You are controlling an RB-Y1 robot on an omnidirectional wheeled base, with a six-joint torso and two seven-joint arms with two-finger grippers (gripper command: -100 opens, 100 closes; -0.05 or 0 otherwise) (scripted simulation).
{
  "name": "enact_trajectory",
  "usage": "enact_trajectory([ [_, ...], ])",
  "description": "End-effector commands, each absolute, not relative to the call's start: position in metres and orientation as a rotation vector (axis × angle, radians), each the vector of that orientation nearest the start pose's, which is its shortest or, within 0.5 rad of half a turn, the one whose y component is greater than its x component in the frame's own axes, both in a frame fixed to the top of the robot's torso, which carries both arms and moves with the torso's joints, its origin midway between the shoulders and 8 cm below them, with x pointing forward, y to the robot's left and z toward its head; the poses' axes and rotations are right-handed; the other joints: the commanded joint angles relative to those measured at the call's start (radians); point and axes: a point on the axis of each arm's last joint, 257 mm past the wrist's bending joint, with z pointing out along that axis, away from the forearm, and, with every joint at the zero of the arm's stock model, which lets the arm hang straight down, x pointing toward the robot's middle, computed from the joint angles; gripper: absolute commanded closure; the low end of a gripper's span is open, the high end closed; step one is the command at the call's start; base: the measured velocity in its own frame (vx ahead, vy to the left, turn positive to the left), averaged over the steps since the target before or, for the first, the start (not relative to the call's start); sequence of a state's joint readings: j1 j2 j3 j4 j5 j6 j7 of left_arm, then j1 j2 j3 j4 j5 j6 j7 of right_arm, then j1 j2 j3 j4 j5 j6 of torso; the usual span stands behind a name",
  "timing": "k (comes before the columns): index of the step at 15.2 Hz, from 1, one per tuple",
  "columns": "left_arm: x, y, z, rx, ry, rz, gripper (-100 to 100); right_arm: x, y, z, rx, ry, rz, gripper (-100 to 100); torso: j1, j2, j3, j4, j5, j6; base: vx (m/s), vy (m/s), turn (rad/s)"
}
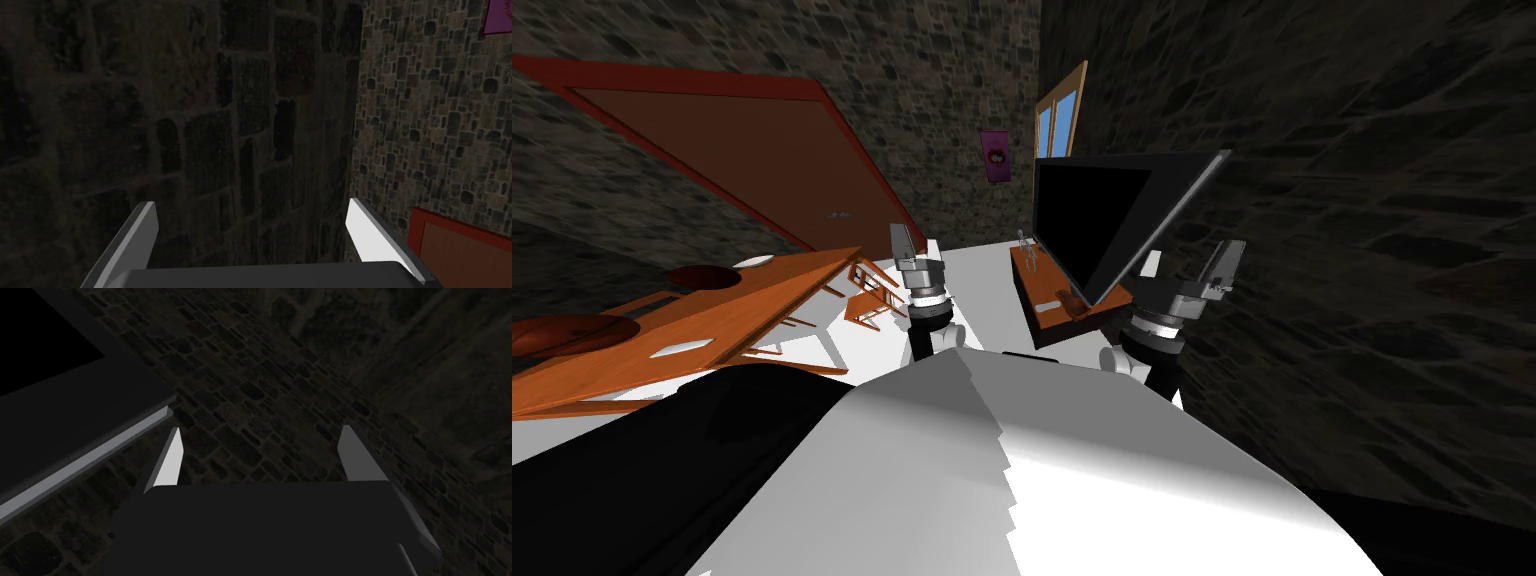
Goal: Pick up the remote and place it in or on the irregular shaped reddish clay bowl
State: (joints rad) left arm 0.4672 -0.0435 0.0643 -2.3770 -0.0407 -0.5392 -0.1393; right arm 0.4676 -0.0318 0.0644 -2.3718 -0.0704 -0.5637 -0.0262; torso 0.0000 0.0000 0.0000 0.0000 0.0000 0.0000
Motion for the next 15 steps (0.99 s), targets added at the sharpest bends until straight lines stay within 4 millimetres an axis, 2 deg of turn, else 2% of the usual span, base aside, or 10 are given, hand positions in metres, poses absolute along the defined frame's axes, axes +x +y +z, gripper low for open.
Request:
enact_trajectory([
  [1, 0.312, 0.288, 0.083, -0.479, 0.513, -1.120, 0, 0.319, -0.256, 0.077, 0.554, 0.492, 1.497, -100, 0.000, 0.000, 0.000, 0.000, 0.000, 0.000, 0.016, 0.028, 0.031],
  [3, 0.312, 0.288, 0.083, -0.479, 0.513, -1.120, 0, 0.329, -0.260, 0.061, 0.588, 0.542, 1.509, -100, 0.004, -0.002, -0.001, 0.000, 0.001, 0.000, 0.038, 0.100, 0.068],
  [5, 0.312, 0.288, 0.083, -0.479, 0.512, -1.120, 0, 0.344, -0.271, 0.036, 0.658, 0.595, 1.521, -100, 0.009, -0.005, -0.002, -0.001, 0.002, 0.000, 0.093, 0.190, 0.086],
  [6, 0.312, 0.288, 0.083, -0.479, 0.512, -1.120, 0, 0.344, -0.271, 0.036, 0.658, 0.595, 1.521, -100, 0.013, -0.006, -0.004, -0.001, 0.003, 0.000, 0.084, 0.217, 0.053],
  [8, 0.312, 0.288, 0.083, -0.479, 0.512, -1.120, 0, 0.359, -0.289, 0.006, 0.759, 0.642, 1.531, -100, 0.015, -0.007, -0.004, -0.002, 0.003, 0.000, 0.091, 0.208, 0.094],
  [9, 0.312, 0.288, 0.083, -0.479, 0.512, -1.120, 0, 0.360, -0.289, 0.004, 0.762, 0.644, 1.529, -100, 0.016, -0.007, -0.004, -0.002, 0.003, 0.000, 0.086, 0.181, 0.063],
  [10, 0.312, 0.288, 0.083, -0.479, 0.512, -1.120, 0, 0.367, -0.301, -0.015, 0.826, 0.665, 1.530, -100, 0.015, -0.007, -0.004, -0.002, 0.003, 0.000, 0.082, 0.159, 0.058],
  [11, 0.312, 0.288, 0.083, -0.479, 0.512, -1.120, 0, 0.367, -0.301, -0.015, 0.827, 0.666, 1.530, -100, 0.013, -0.007, -0.004, -0.002, 0.003, 0.000, 0.063, 0.147, 0.059],
  [13, 0.312, 0.288, 0.083, -0.479, 0.512, -1.120, 0, 0.380, -0.329, -0.057, 0.971, 0.698, 1.517, -100, 0.013, -0.006, -0.004, -0.001, 0.003, 0.000, 0.095, 0.196, 0.113],
  [15, 0.312, 0.288, 0.083, -0.479, 0.512, -1.120, 0, 0.380, -0.330, -0.058, 0.978, 0.697, 1.523, -100, 0.015, -0.008, -0.004, -0.002, 0.003, 0.000, 0.106, 0.167, 0.028],
])
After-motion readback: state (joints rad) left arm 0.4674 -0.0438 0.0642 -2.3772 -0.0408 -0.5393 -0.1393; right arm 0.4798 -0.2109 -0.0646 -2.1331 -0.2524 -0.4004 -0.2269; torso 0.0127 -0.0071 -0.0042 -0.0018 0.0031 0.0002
